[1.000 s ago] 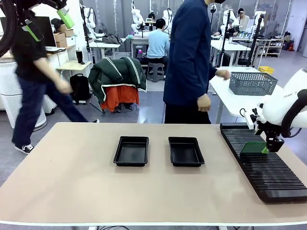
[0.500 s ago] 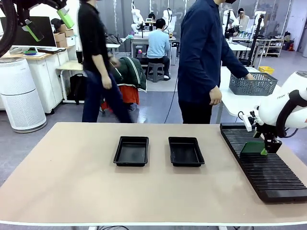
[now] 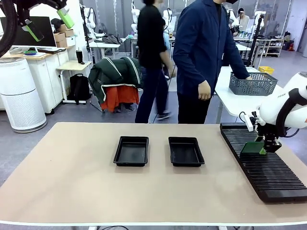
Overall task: Inspect and transfer BCBs to ESD trays.
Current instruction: Pick up the Blank PCB from the PCB Rack and place it in the left ESD tray.
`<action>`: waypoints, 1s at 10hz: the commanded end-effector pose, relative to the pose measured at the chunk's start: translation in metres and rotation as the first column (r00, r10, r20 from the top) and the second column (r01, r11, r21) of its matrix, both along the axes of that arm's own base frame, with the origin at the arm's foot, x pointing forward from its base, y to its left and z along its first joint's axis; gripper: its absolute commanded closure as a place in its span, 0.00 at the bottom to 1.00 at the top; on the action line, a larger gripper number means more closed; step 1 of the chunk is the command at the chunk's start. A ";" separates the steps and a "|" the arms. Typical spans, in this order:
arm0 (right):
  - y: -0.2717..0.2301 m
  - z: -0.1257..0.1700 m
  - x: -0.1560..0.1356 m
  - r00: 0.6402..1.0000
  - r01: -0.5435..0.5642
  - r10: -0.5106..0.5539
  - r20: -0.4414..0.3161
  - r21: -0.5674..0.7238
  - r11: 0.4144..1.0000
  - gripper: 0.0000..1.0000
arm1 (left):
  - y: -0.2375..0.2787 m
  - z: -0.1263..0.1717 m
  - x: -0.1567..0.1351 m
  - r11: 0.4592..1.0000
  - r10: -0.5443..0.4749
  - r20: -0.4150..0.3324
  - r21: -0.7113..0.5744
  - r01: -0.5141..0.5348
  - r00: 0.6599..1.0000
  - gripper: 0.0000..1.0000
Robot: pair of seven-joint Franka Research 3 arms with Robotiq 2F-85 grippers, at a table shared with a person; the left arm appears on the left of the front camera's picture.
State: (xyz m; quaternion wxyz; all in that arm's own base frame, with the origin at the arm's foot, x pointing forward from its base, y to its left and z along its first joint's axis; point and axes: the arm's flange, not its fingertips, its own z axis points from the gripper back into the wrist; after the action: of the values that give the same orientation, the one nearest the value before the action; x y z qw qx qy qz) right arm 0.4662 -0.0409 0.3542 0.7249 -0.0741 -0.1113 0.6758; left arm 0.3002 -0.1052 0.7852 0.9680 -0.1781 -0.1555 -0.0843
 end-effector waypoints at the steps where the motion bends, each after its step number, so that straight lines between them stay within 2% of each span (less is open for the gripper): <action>1: -0.007 0.000 0.002 1.000 -0.019 0.019 0.006 0.023 1.000 0.45 | -0.001 -0.001 0.000 1.000 -0.007 0.007 -0.012 0.007 1.000 0.00; 2: -0.007 0.000 0.002 1.000 -0.017 0.017 0.001 0.016 1.000 0.48 | -0.001 -0.001 0.000 1.000 -0.007 0.007 -0.012 0.007 1.000 0.00; 7: -0.007 0.003 0.002 1.000 0.003 -0.003 0.005 0.010 1.000 0.79 | -0.001 -0.001 0.000 1.000 -0.007 0.007 -0.012 0.007 1.000 0.00; 10: -0.006 0.005 0.003 1.000 0.007 -0.007 0.003 0.004 1.000 0.93 | -0.001 -0.001 0.000 1.000 -0.007 0.007 -0.012 0.007 1.000 0.00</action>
State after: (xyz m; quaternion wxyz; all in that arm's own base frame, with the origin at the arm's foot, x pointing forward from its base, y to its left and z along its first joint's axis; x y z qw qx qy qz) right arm 0.4682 -0.0440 0.3581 0.7277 -0.0762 -0.1157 0.6717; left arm 0.3002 -0.1052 0.7852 0.9680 -0.1781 -0.1555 -0.0843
